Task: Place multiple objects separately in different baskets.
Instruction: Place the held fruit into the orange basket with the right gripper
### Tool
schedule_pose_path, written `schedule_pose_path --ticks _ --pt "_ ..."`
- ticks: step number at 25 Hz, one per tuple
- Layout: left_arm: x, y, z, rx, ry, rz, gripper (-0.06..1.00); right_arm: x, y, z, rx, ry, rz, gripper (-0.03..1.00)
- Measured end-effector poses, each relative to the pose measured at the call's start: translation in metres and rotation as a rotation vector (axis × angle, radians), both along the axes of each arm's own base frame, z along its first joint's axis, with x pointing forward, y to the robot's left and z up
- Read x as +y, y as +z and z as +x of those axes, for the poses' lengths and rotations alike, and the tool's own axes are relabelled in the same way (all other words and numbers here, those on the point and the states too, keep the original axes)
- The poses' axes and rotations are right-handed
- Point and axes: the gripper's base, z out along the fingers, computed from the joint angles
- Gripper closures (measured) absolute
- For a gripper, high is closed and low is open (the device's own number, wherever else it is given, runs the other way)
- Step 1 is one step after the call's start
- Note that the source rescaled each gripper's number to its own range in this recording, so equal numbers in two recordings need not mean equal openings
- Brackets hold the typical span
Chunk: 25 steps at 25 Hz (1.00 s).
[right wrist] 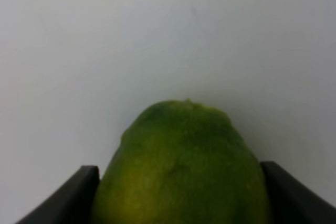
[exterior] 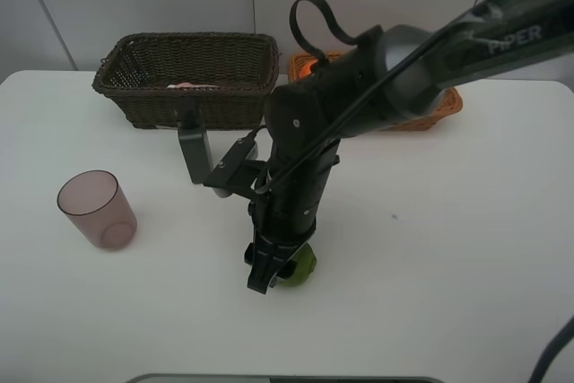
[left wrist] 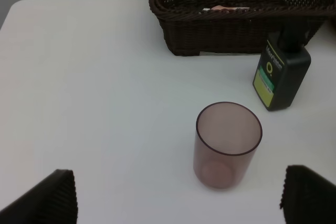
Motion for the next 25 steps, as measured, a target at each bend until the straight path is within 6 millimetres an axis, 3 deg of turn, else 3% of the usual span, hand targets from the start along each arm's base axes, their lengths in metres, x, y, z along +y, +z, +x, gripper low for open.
schedule_pose_path --ticks 6,13,20,25 --pt "0.000 0.000 0.000 0.000 0.000 0.000 -0.05 0.004 0.014 0.004 0.012 0.016 -0.028 0.58" --pt "0.000 0.000 0.000 0.000 0.000 0.000 -0.05 0.007 0.058 0.030 -0.051 -0.093 0.028 0.58" --pt "0.000 0.000 0.000 0.000 0.000 0.000 -0.05 -0.035 0.092 0.097 -0.153 -0.478 0.051 0.58" --pt "0.000 0.000 0.000 0.000 0.000 0.000 -0.05 -0.081 0.116 0.145 -0.231 -0.770 0.121 0.58"
